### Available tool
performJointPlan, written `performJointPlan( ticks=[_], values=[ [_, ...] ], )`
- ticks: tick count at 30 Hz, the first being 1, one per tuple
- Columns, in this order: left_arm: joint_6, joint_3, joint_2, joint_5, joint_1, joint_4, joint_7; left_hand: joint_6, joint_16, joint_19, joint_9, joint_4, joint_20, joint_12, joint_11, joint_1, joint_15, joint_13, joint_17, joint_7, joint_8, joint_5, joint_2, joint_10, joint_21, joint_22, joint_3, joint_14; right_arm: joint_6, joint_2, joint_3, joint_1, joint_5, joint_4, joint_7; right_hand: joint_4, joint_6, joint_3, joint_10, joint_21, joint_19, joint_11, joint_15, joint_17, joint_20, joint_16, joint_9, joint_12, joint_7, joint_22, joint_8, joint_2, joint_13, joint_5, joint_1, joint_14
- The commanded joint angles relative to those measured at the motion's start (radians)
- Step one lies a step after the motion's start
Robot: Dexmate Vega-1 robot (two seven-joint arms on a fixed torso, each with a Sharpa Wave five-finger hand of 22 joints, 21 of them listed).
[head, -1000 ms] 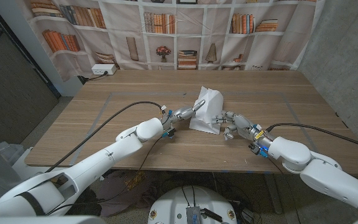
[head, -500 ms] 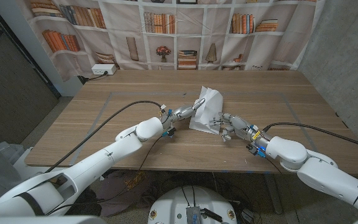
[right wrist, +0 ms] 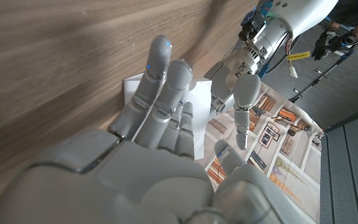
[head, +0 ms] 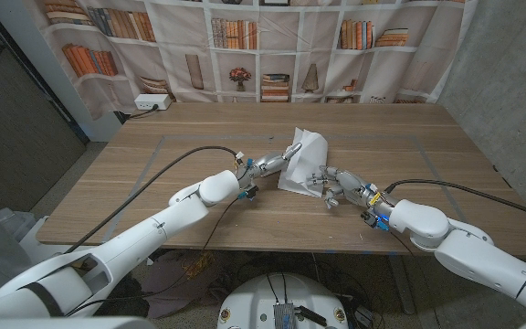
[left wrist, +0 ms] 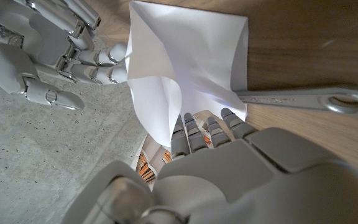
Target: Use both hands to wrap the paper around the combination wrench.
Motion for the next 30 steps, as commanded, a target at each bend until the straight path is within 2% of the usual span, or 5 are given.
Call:
performJointPlan(
  ticks=[1,14,17,22,30],
  values=[
    [0.013,-0.025,0.032,0.013,0.033,-0.062,0.039,0.002,-0.001,0.006,0.002,-0.002,0.003,0.000,0.005,0.001,-0.039,0.004,-0.001,0.001,-0.003,0.009,0.001,-0.003,-0.004,0.001,-0.006,0.004,-0.013,-0.006,-0.015,0.016,-0.006,0.007,0.010,0.001,-0.007,-0.006,-0.008,0.006,-0.005,-0.001,-0.001,0.003,-0.092,-0.003,0.000,0.005,-0.001,0.002,0.000,-0.008,0.004,0.002,-0.001,0.001],
    [0.054,-0.097,0.096,0.062,0.118,-0.209,0.154,-0.014,-0.002,0.003,-0.001,-0.004,0.004,-0.002,0.004,0.004,-0.037,0.004,-0.002,-0.010,-0.010,0.017,0.008,-0.007,-0.006,0.000,-0.005,0.000,-0.024,-0.003,-0.031,0.028,-0.003,0.022,0.021,0.002,-0.008,-0.007,-0.008,0.004,-0.004,0.000,-0.001,0.002,-0.093,-0.015,-0.001,0.006,0.000,0.004,0.001,-0.011,0.003,0.003,-0.001,0.001],
    [0.056,-0.111,0.092,0.060,0.137,-0.220,0.184,-0.020,-0.002,0.003,-0.002,-0.005,0.004,-0.002,0.004,0.006,-0.037,0.004,-0.002,-0.014,-0.012,0.019,0.010,-0.009,-0.006,0.000,-0.005,0.000,-0.029,-0.003,-0.032,0.029,0.003,0.023,0.021,0.002,-0.007,-0.006,-0.008,0.003,-0.006,0.004,-0.001,0.004,-0.093,-0.015,-0.001,0.006,-0.001,0.006,0.002,-0.012,0.003,0.004,-0.002,0.004],
    [0.078,-0.098,0.102,0.089,0.127,-0.235,0.162,-0.023,-0.003,0.001,-0.003,-0.007,0.006,-0.003,0.005,0.009,-0.034,0.004,-0.002,-0.013,-0.013,0.022,0.012,-0.010,-0.007,0.000,-0.004,0.000,-0.033,-0.006,-0.036,0.032,0.001,0.024,0.022,0.001,-0.008,-0.006,-0.008,0.002,-0.004,0.004,-0.001,0.000,-0.093,-0.023,-0.001,0.006,0.000,0.004,0.002,-0.012,0.003,0.004,-0.001,0.000],
    [0.050,-0.108,0.094,0.071,0.138,-0.226,0.172,-0.022,-0.003,0.000,-0.005,-0.009,0.006,-0.003,0.008,0.013,-0.034,0.004,-0.003,-0.013,-0.012,0.026,0.015,-0.012,-0.007,0.000,-0.003,-0.001,-0.042,-0.007,-0.033,0.026,-0.003,0.020,0.002,0.002,-0.007,-0.006,-0.008,0.000,-0.006,0.004,-0.001,0.009,-0.093,-0.021,-0.001,0.006,-0.002,0.005,0.003,-0.012,0.003,0.004,-0.001,0.008]
  ],
)
